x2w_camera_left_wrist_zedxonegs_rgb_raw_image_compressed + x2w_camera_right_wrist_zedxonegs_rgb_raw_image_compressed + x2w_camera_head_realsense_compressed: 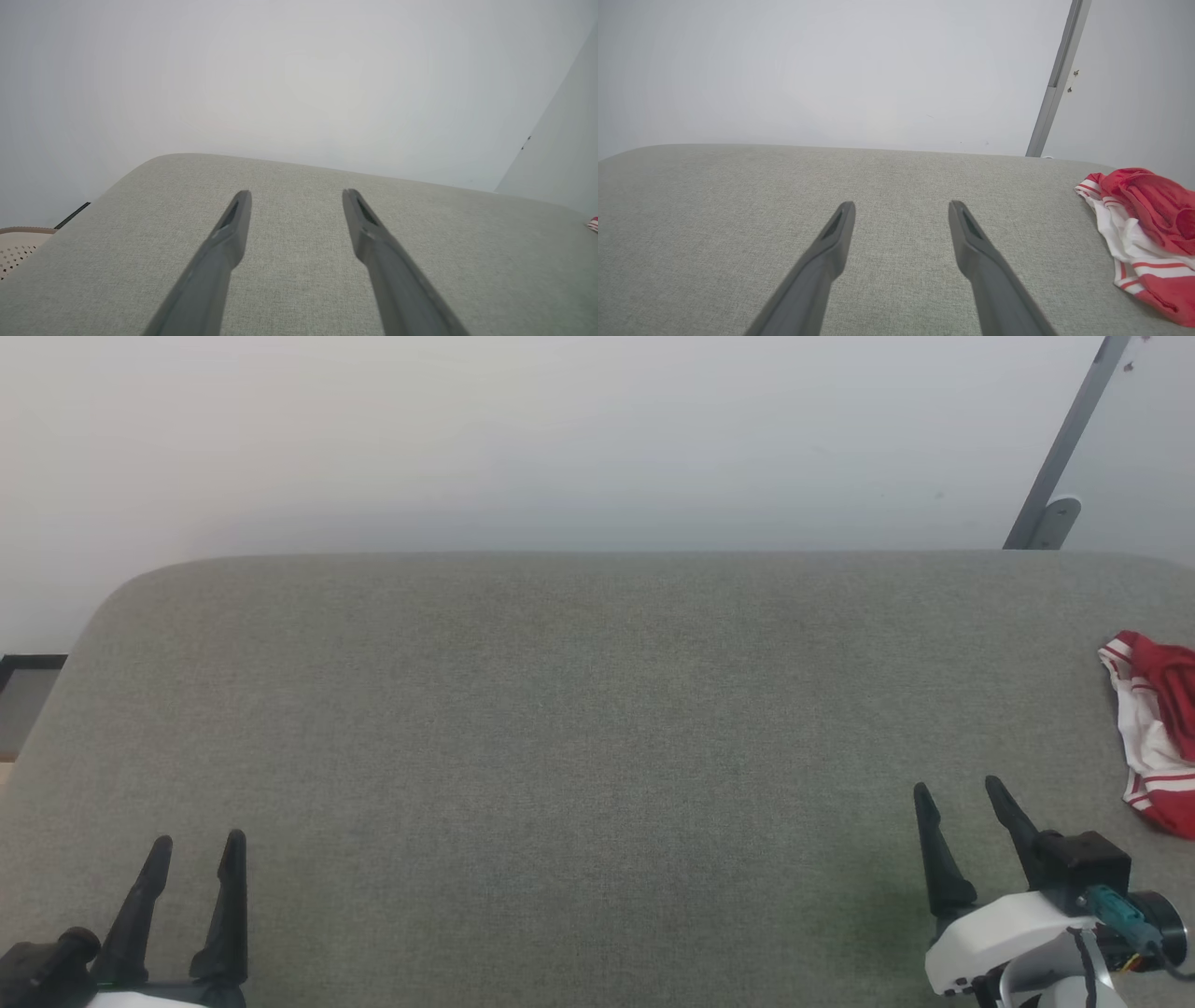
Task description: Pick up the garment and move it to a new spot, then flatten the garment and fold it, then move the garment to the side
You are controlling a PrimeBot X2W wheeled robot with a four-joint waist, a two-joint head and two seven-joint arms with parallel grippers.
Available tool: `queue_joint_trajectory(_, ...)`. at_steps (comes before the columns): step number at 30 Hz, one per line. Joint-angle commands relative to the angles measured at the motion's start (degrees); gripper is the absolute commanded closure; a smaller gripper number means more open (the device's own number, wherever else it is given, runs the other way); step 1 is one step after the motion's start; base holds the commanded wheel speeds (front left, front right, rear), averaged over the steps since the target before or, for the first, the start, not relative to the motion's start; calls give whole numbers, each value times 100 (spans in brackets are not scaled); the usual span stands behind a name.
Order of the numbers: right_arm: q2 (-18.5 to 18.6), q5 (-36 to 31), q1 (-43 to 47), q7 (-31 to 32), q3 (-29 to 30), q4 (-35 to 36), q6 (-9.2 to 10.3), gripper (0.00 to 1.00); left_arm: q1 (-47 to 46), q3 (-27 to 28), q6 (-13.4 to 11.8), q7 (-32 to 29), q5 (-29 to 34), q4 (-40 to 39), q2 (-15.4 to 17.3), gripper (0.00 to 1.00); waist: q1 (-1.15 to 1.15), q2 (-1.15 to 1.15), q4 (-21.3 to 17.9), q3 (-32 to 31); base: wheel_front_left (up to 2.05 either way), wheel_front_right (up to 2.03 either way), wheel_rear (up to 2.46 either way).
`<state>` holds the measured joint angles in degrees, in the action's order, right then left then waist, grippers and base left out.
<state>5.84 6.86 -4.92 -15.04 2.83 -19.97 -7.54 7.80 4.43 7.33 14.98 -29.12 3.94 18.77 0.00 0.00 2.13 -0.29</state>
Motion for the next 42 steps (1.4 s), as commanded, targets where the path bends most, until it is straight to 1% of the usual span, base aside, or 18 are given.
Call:
queue_joint_trajectory(1, -26, -52, 52, -12, -1, 51, 12, 0, 37, 22, 16, 20, -64, -16, -28, 0, 0, 0, -1, -3, 0, 0, 0)
queue_joint_trajectory(5, -50, -60, 52, -12, 2, 58, 12, 0, 48, 50, 16, 20, -120, -32, -54, 0, 0, 0, -9, -8, 0, 0, 0)
queue_joint_trajectory(6, -34, -43, 2, 0, -1, 31, 0, 100, 12, 33, 0, 0, -97, -15, -64, 100, 0, 0, -9, -7, 0, 0, 0)
queue_joint_trajectory(12, -62, 44, 170, 62, -4, -247, -1, 100, 35, -57, -1, -32, -176, 265, -323, 100, 0, 0, -11, -8, 0, 0, 0)
queue_joint_trajectory(25, -102, 1527, 108, 433, 66, -91, 0, 100, -228, -14, 2, -394, -1256, 390, -534, 100, 0, 0, -32, -3, 0, 0, 0)
queue_joint_trajectory(26, -102, 1527, 108, 433, 66, -91, 0, 100, -228, -14, 2, -394, -1256, 390, -534, 100, 0, 0, -32, -3, 0, 0, 0)
queue_joint_trajectory(42, -143, 3068, 47, 803, 125, 79, 1, 100, -496, 35, 6, -775, -2377, 523, -755, 100, 0, 0, -58, 4, 0, 0, 0)
